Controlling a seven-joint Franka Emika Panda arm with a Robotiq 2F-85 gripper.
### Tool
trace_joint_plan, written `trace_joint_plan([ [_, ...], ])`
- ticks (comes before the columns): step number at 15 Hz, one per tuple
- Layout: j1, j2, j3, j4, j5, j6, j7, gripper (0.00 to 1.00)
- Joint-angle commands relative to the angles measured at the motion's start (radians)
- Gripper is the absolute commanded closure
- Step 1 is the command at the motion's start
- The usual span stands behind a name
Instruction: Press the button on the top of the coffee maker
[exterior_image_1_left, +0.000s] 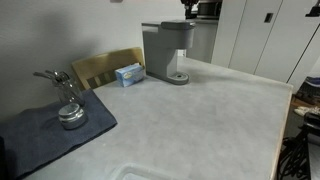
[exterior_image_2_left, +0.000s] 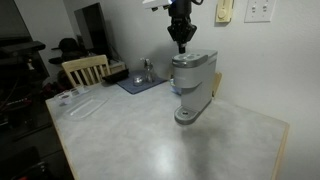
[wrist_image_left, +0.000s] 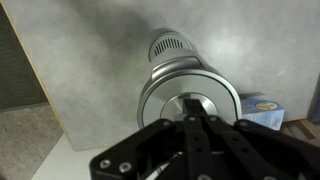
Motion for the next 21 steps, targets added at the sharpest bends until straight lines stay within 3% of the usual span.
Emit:
trace_joint_plan([
  [1, 0.004, -0.024, -0.008, -0.048, -0.016, -0.001, 0.000, 1.00],
  [21, -0.006, -0.049, 0.004, -0.160, 0.012, 0.210, -0.030, 1.00],
])
